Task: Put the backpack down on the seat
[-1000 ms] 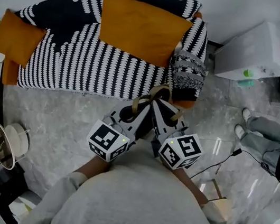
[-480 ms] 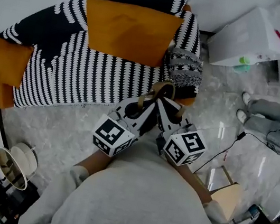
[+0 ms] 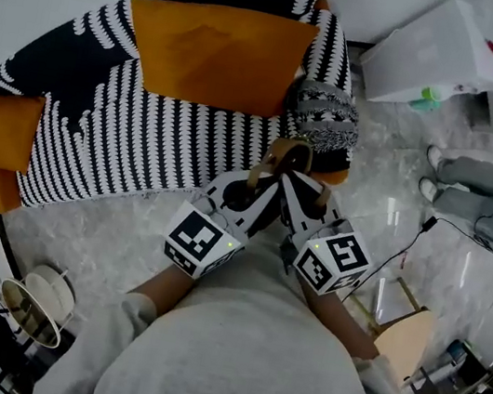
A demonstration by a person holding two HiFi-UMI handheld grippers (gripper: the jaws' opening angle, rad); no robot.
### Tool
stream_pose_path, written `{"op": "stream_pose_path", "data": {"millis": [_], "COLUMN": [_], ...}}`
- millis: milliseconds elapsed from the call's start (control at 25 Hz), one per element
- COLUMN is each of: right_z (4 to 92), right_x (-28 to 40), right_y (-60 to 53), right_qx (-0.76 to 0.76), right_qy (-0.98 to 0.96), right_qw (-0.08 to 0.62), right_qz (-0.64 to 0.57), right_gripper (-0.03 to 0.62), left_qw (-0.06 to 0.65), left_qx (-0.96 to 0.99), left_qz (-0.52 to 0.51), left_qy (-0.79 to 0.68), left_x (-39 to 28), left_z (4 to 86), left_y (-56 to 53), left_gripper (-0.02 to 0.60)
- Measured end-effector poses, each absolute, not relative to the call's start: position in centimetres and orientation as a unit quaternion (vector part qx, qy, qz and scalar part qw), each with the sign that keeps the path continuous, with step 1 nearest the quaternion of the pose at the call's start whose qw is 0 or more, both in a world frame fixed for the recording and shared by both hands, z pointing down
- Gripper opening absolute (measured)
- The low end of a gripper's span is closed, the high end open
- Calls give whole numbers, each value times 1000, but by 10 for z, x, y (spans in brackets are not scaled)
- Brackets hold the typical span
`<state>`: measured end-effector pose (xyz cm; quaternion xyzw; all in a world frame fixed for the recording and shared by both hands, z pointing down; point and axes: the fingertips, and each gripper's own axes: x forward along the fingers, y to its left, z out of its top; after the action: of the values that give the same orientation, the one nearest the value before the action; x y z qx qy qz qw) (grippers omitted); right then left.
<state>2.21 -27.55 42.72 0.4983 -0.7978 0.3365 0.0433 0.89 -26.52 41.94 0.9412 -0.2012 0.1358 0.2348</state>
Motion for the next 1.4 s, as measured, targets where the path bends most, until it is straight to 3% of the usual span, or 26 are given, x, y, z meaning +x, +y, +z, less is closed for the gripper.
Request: {"op": "stream_pose_path", "data": {"millis": [400,1400], "right_z": [486,648], "right_x": [31,69], "right_y": [-316,-353], "right_qx": [452,452], "right_qy": [-817,-805], "right_qw": [97,101], "right_qz": [344,372], "right_gripper": [32,32], "left_qw": [256,262], "left_qx": [934,922], "left_qz": [154,202], "left_qy": [-194,-203], "left_x": [22,61], "left_z": [477,634], "left_y": [-305,-335], "left_gripper": [17,18]}}
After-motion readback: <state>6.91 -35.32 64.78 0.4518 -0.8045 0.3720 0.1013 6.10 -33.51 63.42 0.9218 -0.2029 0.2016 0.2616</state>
